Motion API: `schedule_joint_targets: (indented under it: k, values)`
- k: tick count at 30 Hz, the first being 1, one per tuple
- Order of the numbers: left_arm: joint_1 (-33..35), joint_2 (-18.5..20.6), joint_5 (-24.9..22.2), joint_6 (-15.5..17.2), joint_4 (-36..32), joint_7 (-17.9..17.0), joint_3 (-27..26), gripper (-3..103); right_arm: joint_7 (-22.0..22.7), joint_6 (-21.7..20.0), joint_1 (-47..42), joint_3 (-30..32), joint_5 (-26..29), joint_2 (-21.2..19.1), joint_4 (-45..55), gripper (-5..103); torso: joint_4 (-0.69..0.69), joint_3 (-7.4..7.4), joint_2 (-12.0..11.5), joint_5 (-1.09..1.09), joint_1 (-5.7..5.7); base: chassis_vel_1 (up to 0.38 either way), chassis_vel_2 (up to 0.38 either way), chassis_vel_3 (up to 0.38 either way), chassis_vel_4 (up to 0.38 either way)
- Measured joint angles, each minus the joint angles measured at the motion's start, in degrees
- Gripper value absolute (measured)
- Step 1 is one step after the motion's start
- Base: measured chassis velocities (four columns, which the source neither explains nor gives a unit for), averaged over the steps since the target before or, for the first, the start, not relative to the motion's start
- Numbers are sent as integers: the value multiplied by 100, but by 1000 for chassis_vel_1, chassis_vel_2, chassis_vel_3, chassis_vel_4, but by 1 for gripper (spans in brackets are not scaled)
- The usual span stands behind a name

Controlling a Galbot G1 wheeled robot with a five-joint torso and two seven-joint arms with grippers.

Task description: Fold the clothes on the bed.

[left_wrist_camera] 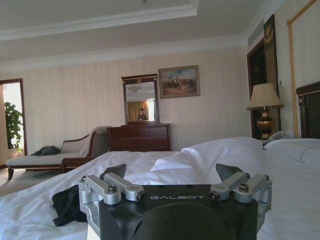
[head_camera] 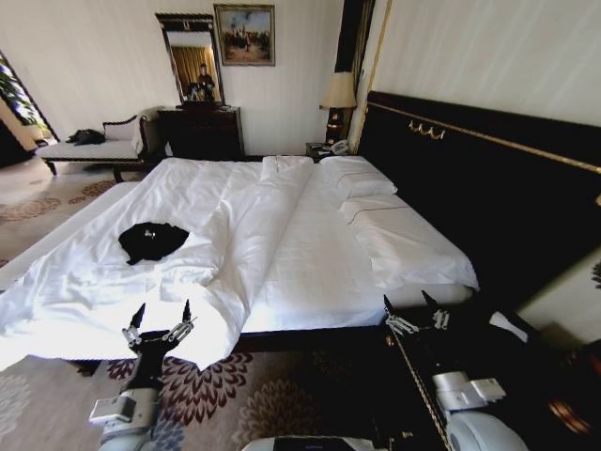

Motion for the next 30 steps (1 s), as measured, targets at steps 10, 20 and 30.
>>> schedule_joint_targets:
  k: [10, 20, 30]
  values:
    - [-19, -4, 7, 0, 39, -4, 5, 100, -22, 10, 15, -17, -8, 12, -16, 100, 0, 0, -1, 0, 1, -153, 184, 160, -182]
    - [-45, -4, 8, -6, 78, -12, 10, 100, -133, 85, 31, -28, -2, 16, -32, 100, 0, 1, -1, -1, 3, -60, 198, 53, -207]
    - [-56, -5, 11, -21, 89, -17, 19, 100, -188, 104, 22, -26, 3, 31, -26, 100, 0, -1, 1, 2, -3, 49, 32, -42, -36]
